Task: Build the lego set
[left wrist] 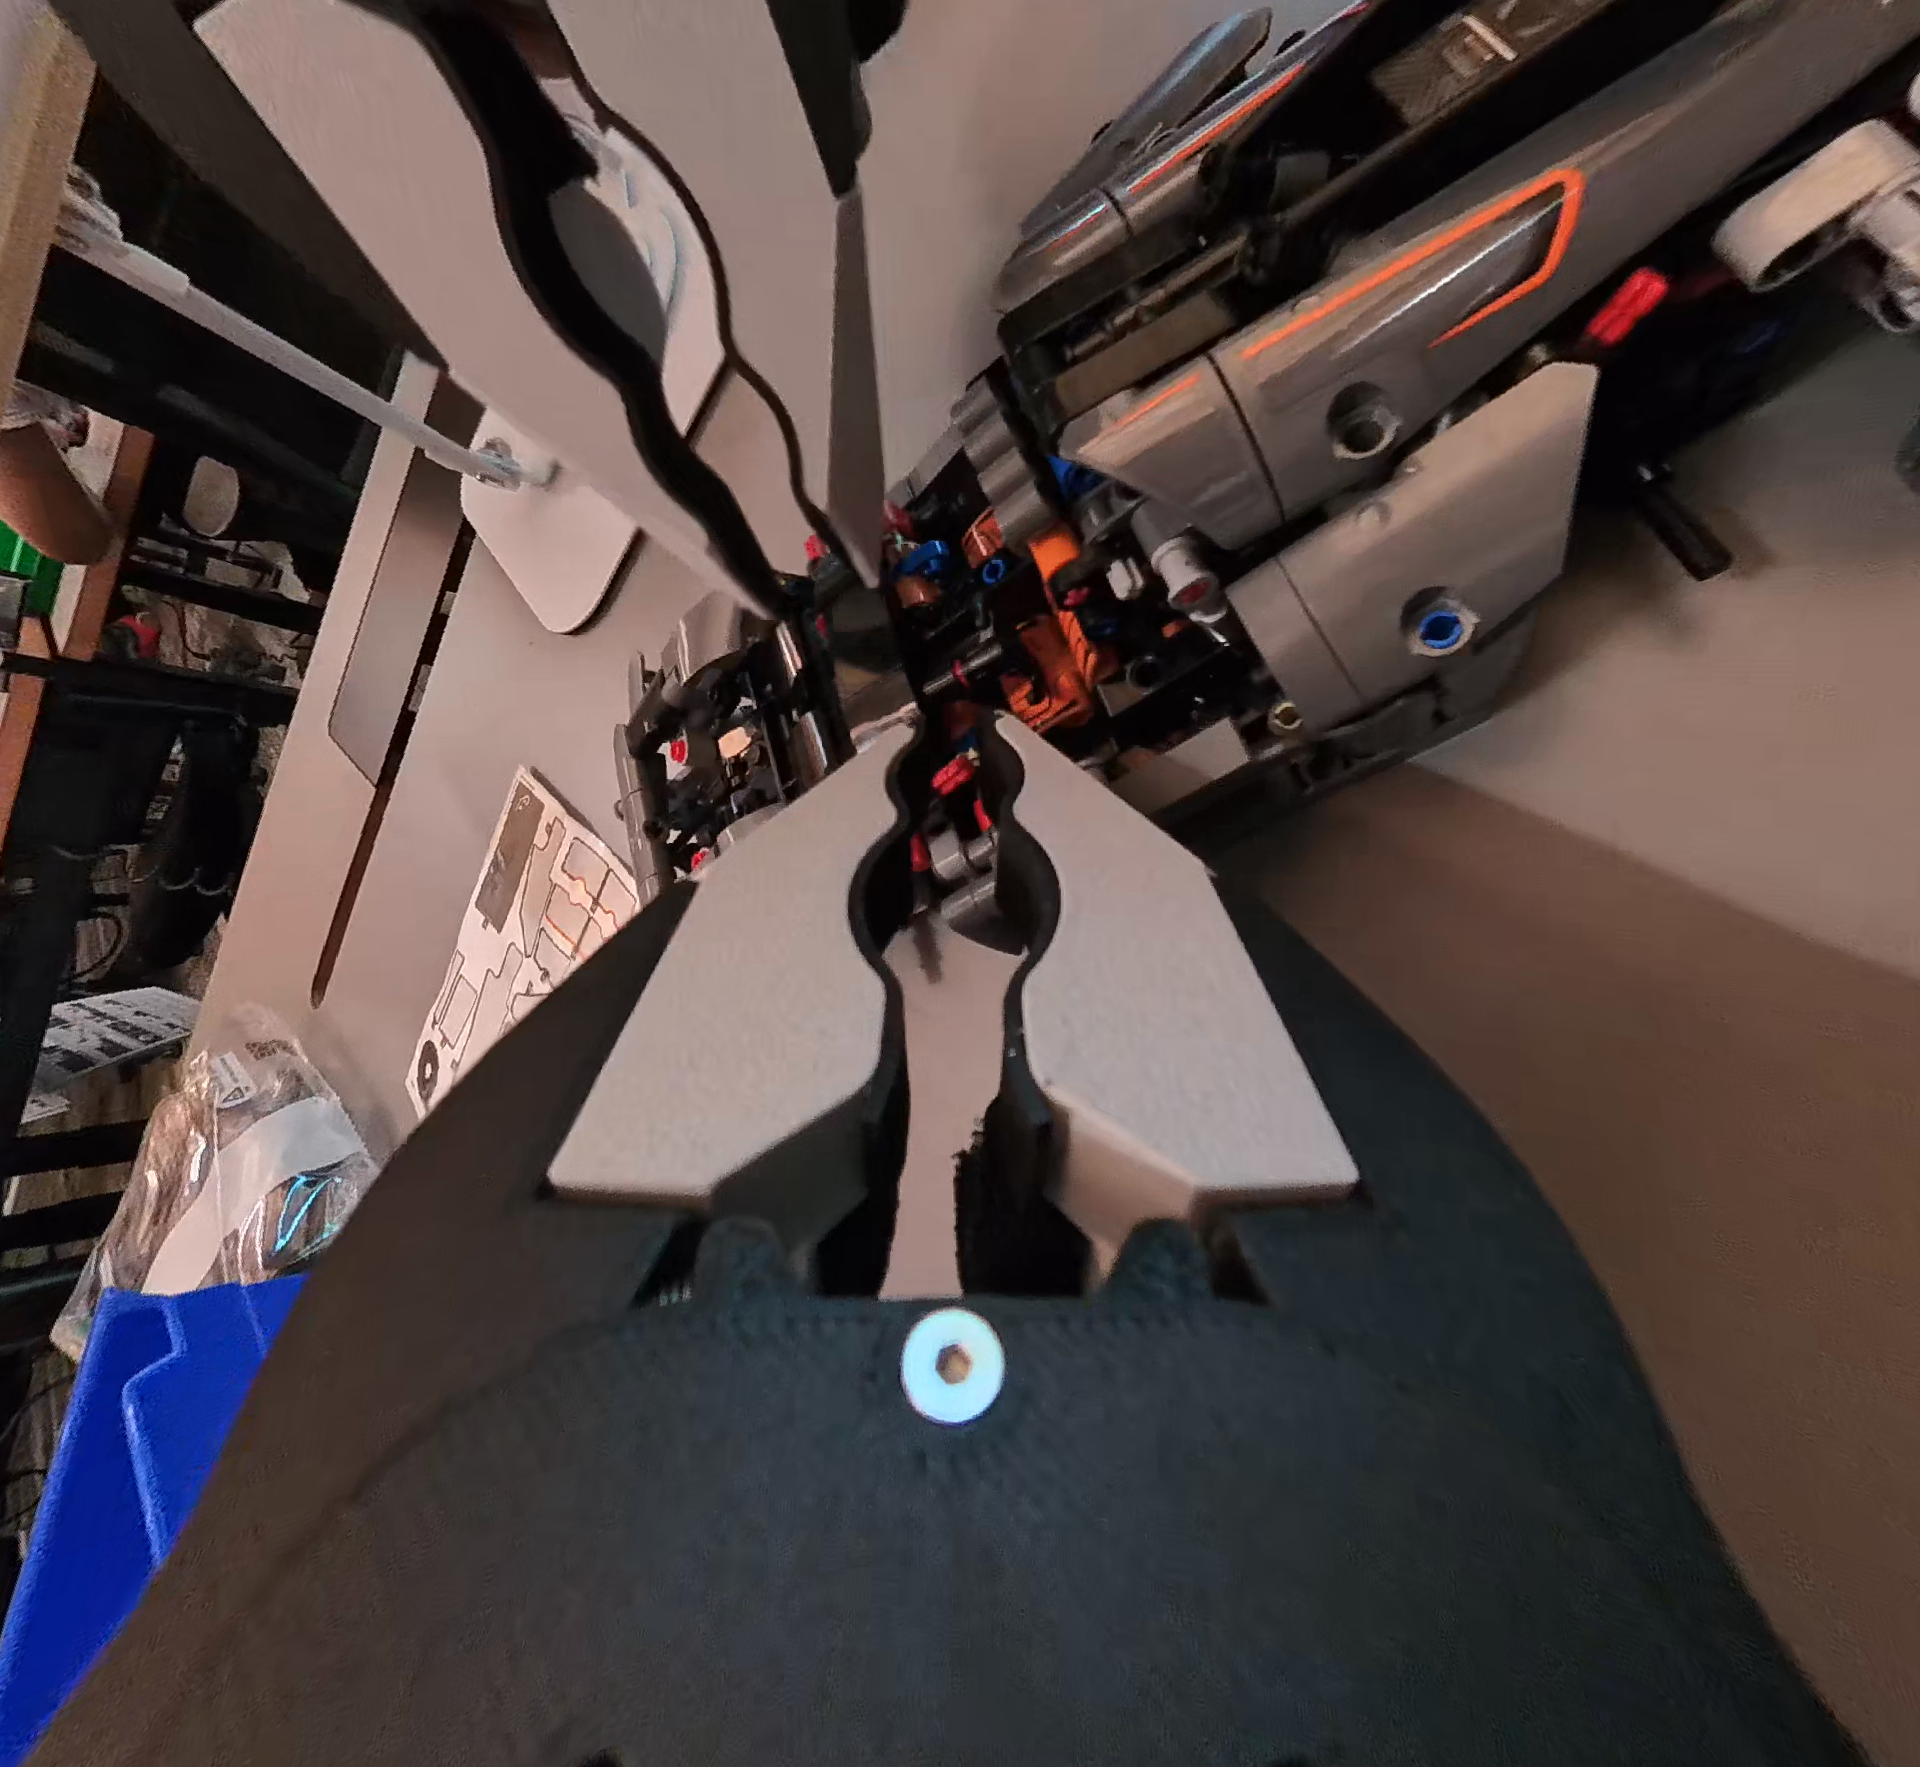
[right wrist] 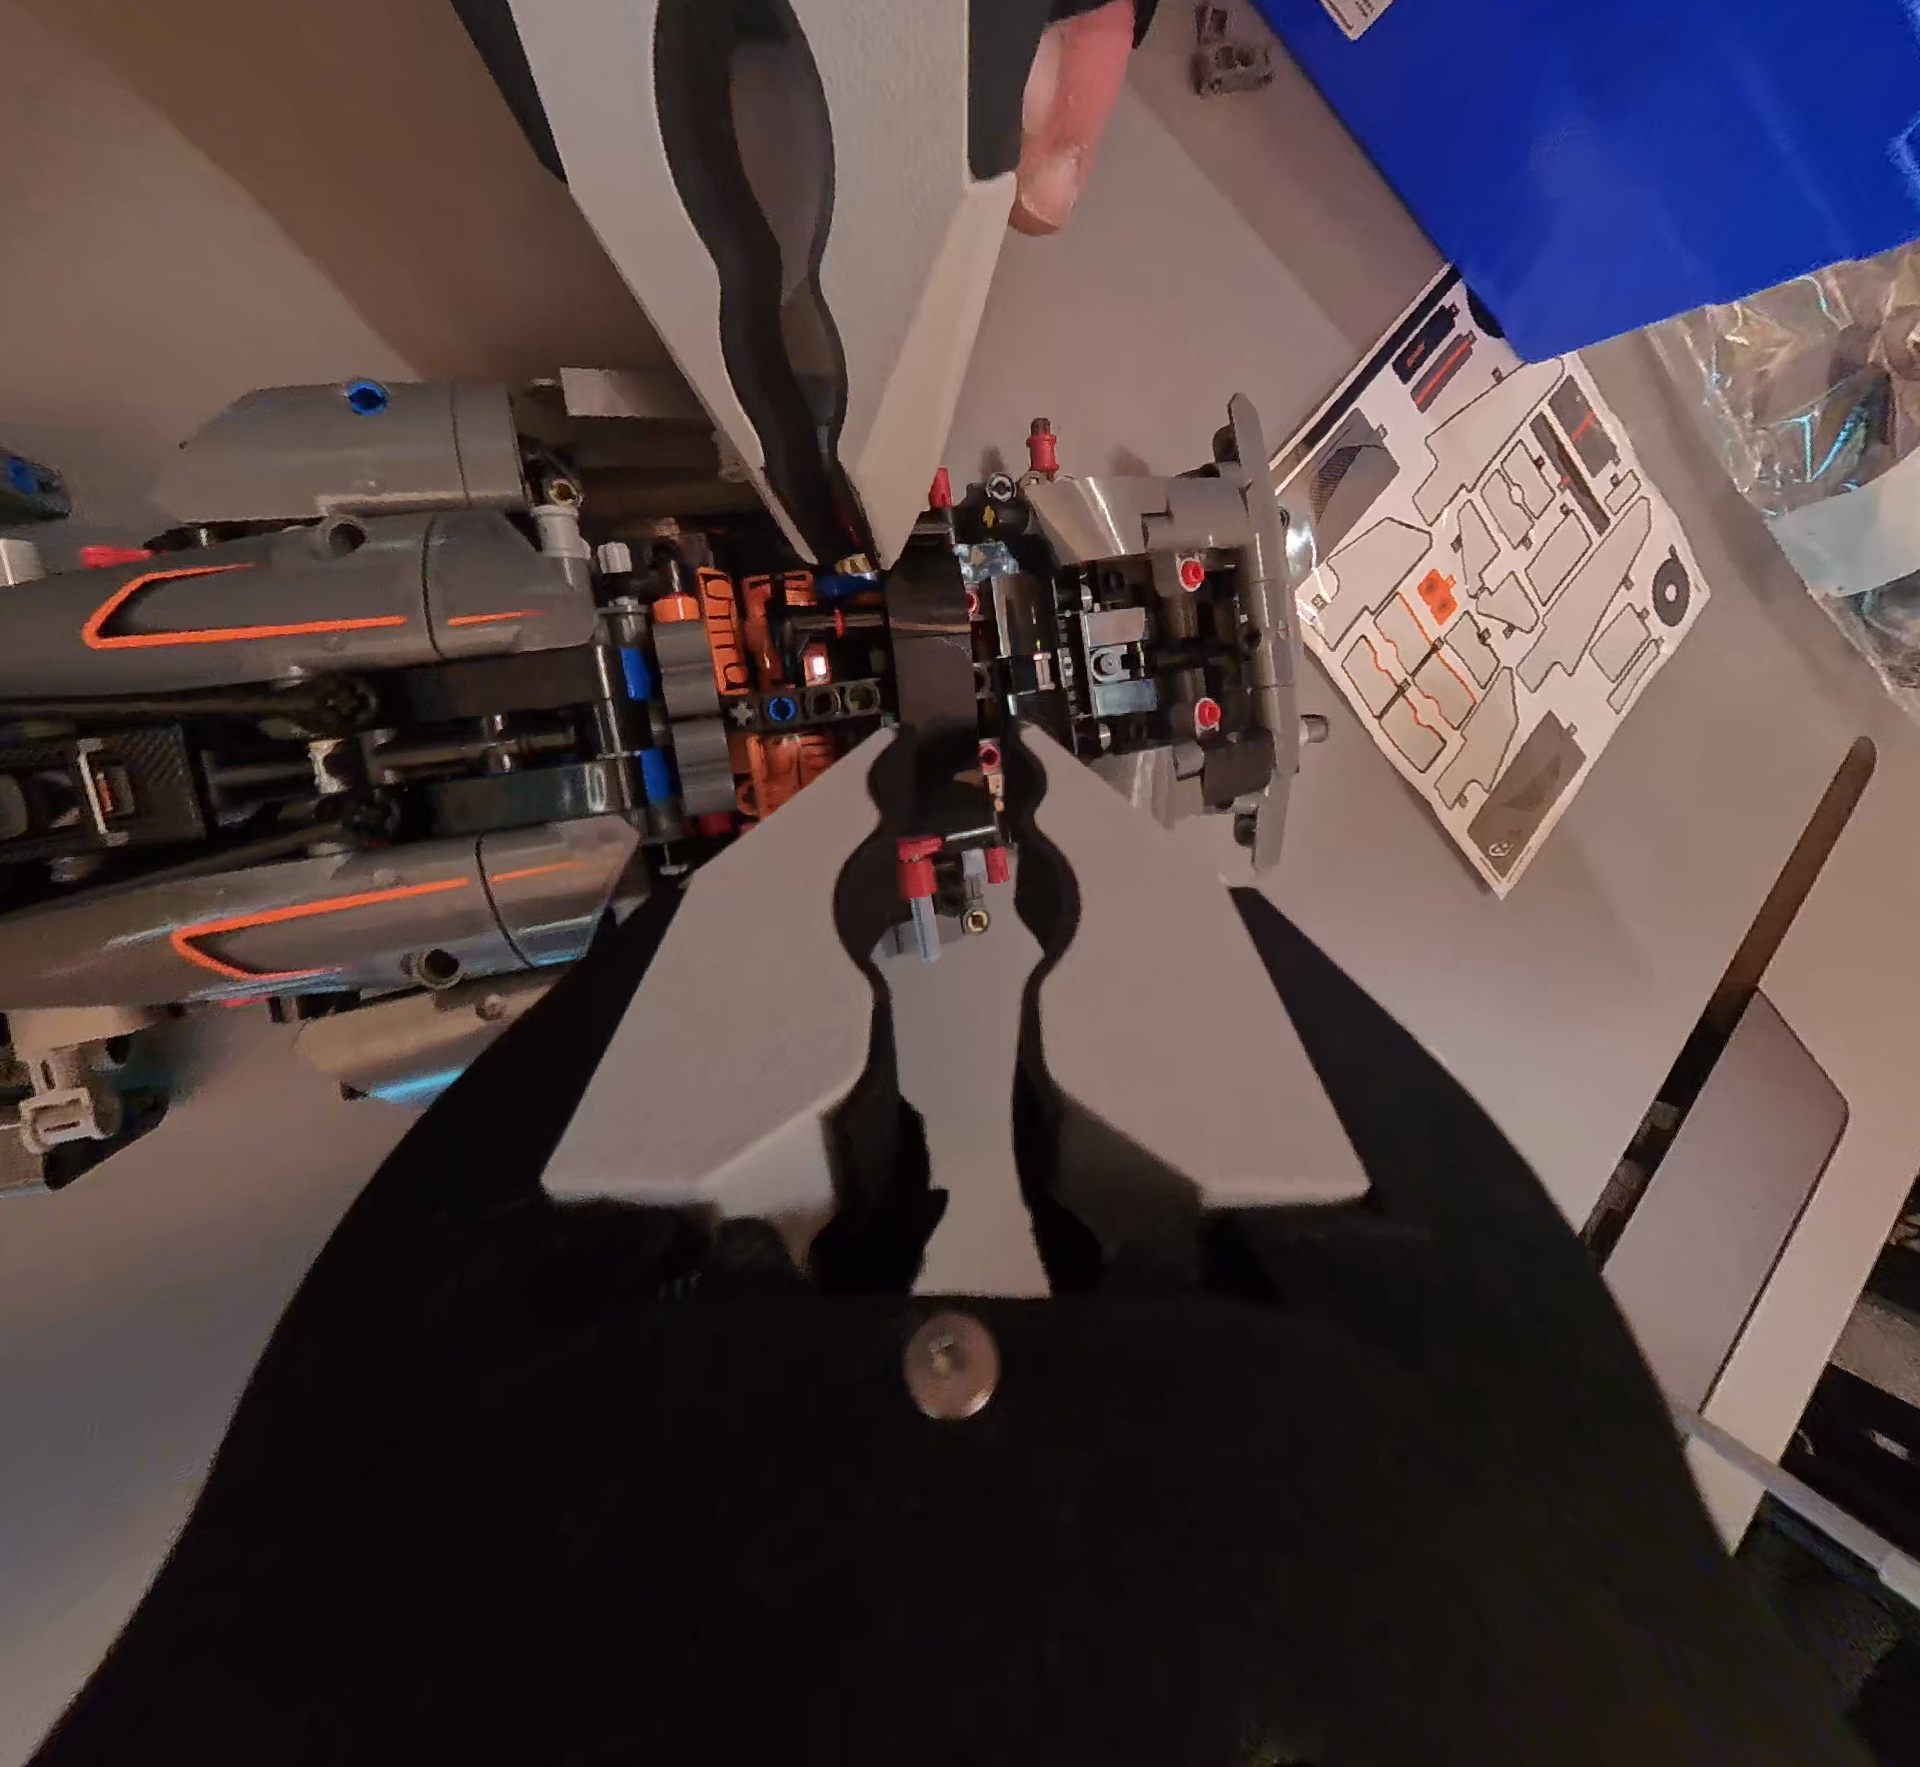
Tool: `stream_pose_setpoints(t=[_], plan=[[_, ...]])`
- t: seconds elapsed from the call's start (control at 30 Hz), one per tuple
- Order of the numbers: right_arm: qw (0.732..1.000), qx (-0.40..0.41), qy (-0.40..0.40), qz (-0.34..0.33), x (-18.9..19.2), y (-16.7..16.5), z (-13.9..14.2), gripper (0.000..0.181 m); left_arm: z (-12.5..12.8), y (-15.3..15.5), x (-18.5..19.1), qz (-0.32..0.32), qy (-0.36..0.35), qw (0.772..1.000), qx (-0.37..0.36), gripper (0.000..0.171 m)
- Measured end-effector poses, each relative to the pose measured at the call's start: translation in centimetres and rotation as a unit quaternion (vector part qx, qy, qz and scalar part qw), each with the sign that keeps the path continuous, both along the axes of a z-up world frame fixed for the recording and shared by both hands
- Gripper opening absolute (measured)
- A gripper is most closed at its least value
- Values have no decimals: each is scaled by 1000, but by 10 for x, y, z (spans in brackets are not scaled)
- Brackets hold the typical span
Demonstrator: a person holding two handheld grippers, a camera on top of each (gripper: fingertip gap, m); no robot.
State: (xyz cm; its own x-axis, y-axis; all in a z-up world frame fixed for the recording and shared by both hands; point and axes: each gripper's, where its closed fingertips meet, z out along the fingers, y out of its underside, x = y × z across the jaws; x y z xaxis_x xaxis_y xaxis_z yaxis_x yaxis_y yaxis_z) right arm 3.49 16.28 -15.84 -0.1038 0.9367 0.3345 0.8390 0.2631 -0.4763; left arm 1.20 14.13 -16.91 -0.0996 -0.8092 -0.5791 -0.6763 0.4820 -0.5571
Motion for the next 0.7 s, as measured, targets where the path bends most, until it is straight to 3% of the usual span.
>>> stream_pose_setpoints(t=[0.4, 0.7], plan=[[1000, 5, 9, 7, 0, -5, -6, 1, 2, 1, 2, 2, -6, 1000, 0, 8], [999, -17, 9, -43, 14, 2, -8, 21, -3, 2, 4, 1, 4, 1000, -6, 6]])
